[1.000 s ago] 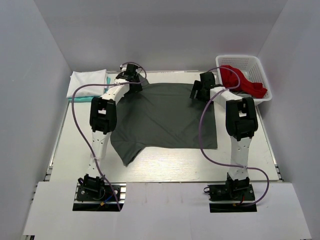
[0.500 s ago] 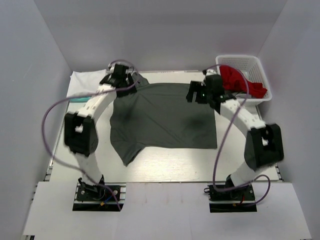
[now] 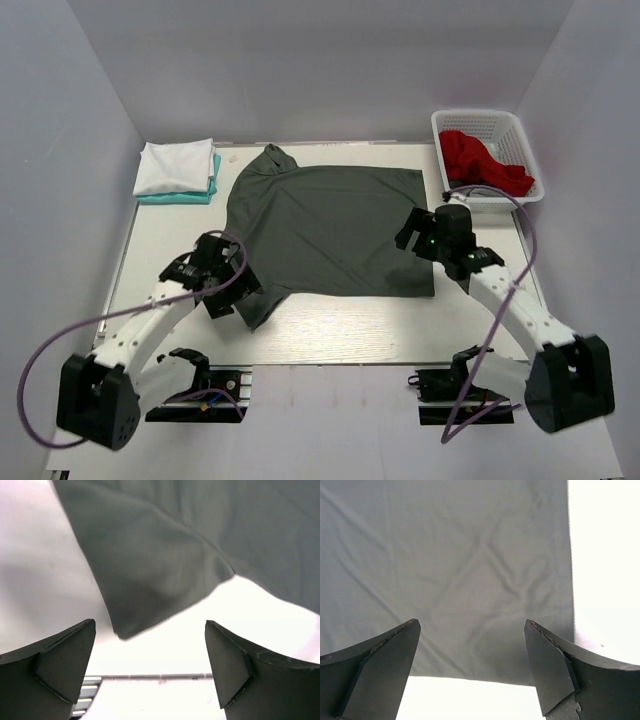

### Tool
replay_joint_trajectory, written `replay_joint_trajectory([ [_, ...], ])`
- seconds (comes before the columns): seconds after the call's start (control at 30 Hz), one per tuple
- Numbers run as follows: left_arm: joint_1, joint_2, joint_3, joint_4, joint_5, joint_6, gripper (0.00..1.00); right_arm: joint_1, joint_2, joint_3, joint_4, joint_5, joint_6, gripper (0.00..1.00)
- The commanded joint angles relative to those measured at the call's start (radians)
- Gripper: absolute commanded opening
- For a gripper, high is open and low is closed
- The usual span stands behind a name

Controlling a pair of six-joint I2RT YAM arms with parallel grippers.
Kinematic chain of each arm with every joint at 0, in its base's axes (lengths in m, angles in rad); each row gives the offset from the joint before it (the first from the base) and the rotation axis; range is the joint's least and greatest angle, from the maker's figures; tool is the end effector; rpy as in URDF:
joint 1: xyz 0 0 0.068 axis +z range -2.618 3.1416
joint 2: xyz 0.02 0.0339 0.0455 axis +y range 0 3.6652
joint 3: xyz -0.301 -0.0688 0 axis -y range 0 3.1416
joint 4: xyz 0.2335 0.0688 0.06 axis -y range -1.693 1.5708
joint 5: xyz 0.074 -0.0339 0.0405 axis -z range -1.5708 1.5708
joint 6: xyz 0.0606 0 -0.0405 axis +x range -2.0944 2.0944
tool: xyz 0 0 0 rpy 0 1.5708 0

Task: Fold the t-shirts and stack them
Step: Flatten out the tshirt, then grap the side of the flattened tshirt closest away from the robot with both arms

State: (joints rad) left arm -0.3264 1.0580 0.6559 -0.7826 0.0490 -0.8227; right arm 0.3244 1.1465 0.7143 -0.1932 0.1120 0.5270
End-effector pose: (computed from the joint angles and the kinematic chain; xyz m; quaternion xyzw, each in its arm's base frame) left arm 0.1519 -0.0545 0.2150 -0.2364 0.9522 -0.1244 0.1479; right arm 0.2316 0.0707 0.2659 0.1152 0.8818 0.1423 0.4346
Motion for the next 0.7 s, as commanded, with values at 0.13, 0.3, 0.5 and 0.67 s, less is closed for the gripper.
replay_joint_trajectory([
  [0.13,-0.022,-0.033,-0.113,-0.081,0.092,-0.043,0.79,-0.012,-0.177,-0.056,-0.066,0.201,0.105,0.90],
  [0.3,-0.031,0.011,-0.144,-0.043,0.103,-0.043,0.45,-0.016,-0.177,-0.064,-0.071,0.207,0.107,0.90],
  [0.5,-0.031,0.020,-0.185,0.035,0.089,-0.053,0.45,-0.022,-0.117,-0.062,-0.094,0.196,0.107,0.90],
  [0.67,-0.040,0.086,-0.203,0.111,0.080,-0.053,0.47,-0.028,-0.087,-0.072,-0.094,0.173,0.100,0.90],
])
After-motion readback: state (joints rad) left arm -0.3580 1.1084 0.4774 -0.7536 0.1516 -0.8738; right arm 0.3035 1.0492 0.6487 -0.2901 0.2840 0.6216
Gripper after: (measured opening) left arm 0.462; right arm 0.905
